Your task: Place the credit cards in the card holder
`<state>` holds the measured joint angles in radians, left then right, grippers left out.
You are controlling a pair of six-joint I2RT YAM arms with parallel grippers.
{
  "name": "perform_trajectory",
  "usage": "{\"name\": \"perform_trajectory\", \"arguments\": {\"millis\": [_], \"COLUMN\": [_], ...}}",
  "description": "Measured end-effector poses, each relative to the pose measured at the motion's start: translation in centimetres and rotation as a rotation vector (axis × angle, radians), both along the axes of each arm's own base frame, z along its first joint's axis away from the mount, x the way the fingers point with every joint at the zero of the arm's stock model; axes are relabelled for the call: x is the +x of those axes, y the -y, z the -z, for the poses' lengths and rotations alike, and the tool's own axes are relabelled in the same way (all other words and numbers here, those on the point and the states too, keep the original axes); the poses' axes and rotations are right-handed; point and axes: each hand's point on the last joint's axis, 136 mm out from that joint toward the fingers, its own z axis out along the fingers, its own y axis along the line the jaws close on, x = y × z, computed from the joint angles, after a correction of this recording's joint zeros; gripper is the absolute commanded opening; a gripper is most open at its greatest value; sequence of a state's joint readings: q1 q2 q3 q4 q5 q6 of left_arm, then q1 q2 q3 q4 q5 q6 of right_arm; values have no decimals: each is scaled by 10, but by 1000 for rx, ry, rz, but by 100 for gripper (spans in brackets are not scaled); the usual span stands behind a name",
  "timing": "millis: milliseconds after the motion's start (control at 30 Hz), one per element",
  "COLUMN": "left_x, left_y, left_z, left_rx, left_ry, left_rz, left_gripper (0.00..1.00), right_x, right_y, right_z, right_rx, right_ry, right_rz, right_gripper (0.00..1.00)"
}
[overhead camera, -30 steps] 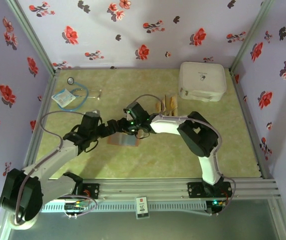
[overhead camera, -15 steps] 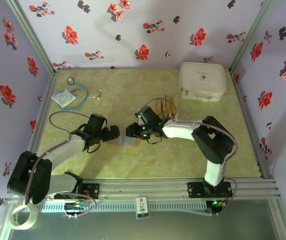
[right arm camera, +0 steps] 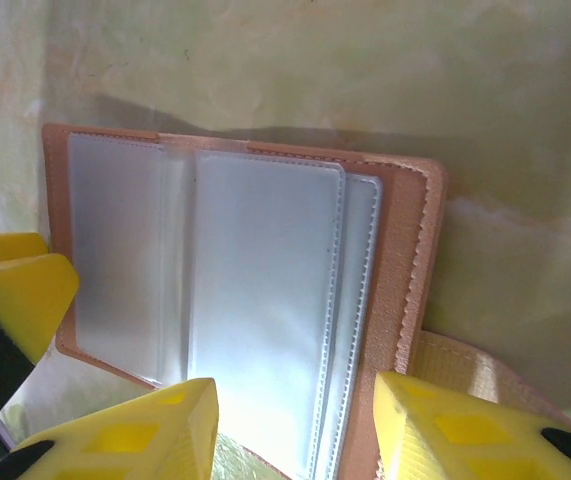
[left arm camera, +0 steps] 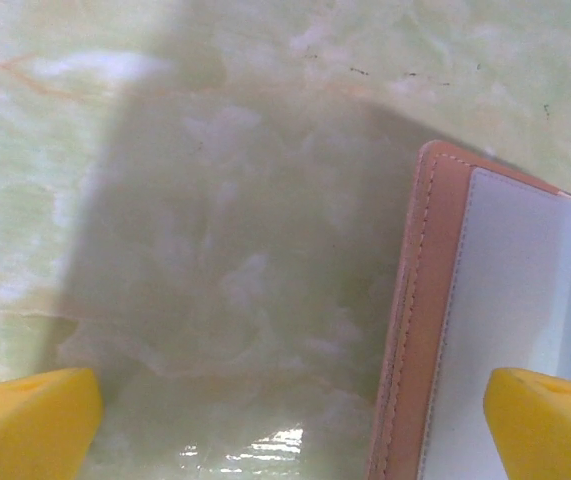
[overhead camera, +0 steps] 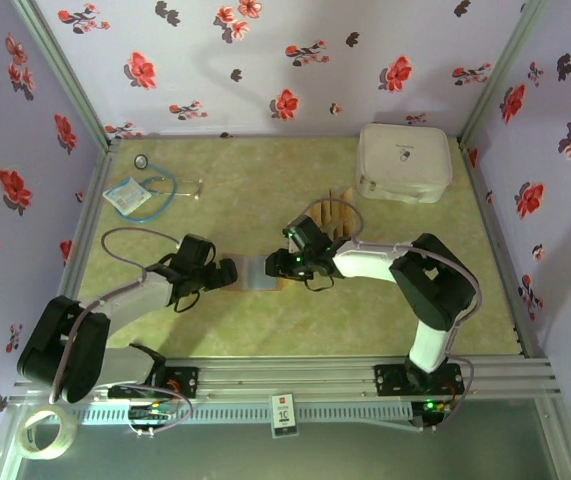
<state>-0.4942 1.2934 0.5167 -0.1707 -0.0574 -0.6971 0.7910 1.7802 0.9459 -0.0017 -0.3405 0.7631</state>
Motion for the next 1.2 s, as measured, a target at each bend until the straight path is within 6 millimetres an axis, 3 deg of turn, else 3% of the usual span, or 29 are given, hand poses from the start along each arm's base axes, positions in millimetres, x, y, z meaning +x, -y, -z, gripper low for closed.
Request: {"name": "perform_trajectory", "arguments": {"millis": [233,567,667,900,1200], "left_x": [-1,-3,-2,9,10], "left_y": [2,5,8,16,18], "left_z": [1,-5,-14,-39,-43], "left_rx": [20,4,-8,-39,-42], "left_ry": [11,3,11,52,52], "left_rz": [4,16,22,27,29], "left_gripper": [100,100,100,100,100], "right_x": [-4,-14,-24,-50,-23], "right_y": [5,25,48,109,127], "right_z": [-5,-62,-53,0,3], "right_rx": [-6,4,-39,-214,-285], "right_ry": [0,111,112,25,74], "right_rz": [-2,-36,-23,28,70], "right_gripper": [45,45,45,44,43]}}
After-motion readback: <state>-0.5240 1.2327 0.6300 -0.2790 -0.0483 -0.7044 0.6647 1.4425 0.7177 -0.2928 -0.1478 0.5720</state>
